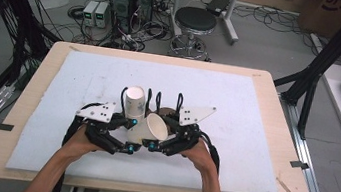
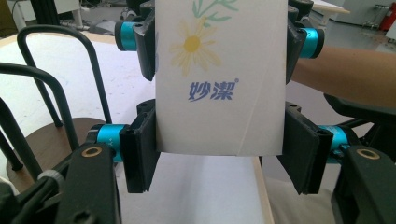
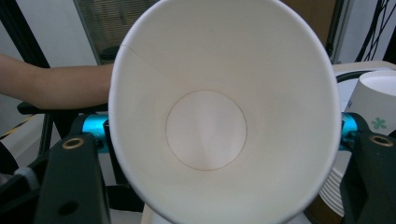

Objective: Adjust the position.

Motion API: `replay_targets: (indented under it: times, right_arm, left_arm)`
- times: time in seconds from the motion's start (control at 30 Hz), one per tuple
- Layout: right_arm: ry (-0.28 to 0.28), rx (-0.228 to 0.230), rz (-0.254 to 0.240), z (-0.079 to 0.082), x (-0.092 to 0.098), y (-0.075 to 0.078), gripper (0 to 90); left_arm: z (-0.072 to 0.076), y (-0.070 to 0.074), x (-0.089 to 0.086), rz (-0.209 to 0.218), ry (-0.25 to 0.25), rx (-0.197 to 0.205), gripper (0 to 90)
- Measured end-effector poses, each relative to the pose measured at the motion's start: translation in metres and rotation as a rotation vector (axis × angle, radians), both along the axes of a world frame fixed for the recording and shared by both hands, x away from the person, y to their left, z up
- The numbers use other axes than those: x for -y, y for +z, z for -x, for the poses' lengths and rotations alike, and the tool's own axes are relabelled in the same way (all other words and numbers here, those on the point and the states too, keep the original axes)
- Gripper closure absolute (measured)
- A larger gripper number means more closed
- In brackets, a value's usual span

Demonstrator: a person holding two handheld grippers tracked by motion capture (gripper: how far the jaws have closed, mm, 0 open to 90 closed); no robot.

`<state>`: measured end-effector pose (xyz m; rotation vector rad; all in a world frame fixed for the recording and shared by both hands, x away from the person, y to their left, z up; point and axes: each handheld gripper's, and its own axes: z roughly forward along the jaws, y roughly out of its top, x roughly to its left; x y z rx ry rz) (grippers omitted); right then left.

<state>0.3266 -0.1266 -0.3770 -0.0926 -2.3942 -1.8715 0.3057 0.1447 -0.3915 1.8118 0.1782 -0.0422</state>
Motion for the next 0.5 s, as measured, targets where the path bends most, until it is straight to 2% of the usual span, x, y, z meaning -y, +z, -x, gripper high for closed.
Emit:
replay_targets:
  times: [0.13,0.17,0.2,0.23,0.37,0.5]
  right_arm:
    - [0.001,0.001,0.002,0.0001,-0.0002,-0.0001,29.9]
    - [0.000,0.001,0.002,0.0002,-0.0002,-0.0001,29.8]
    - [0.000,0.001,0.002,0.0002,-0.0002,-0.0001,29.8]
    - [-0.005,0.000,-0.004,0.0002,0.0009,0.0005,29.8]
    - [-0.012,0.005,-0.009,0.0000,0.0032,0.0018,29.8]
    - [-0.014,0.004,-0.005,0.0000,0.0050,0.0025,29.8]
  left_arm:
    - [0.0004,0.0000,0.0001,-0.002,0.004,0.000,35.2]
    - [0.0003,0.0001,0.0004,-0.014,0.023,0.000,32.7]
    - [0.0003,0.0001,0.0004,-0.014,0.023,0.000,20.8]
    - [-0.0011,-0.0003,0.0018,-0.049,0.069,-0.049,7.4]
    - [-0.0014,-0.0020,0.0002,-0.055,0.044,-0.065,4.0]
    - [-0.0020,-0.0025,-0.0029,-0.069,0.059,-0.067,1.6]
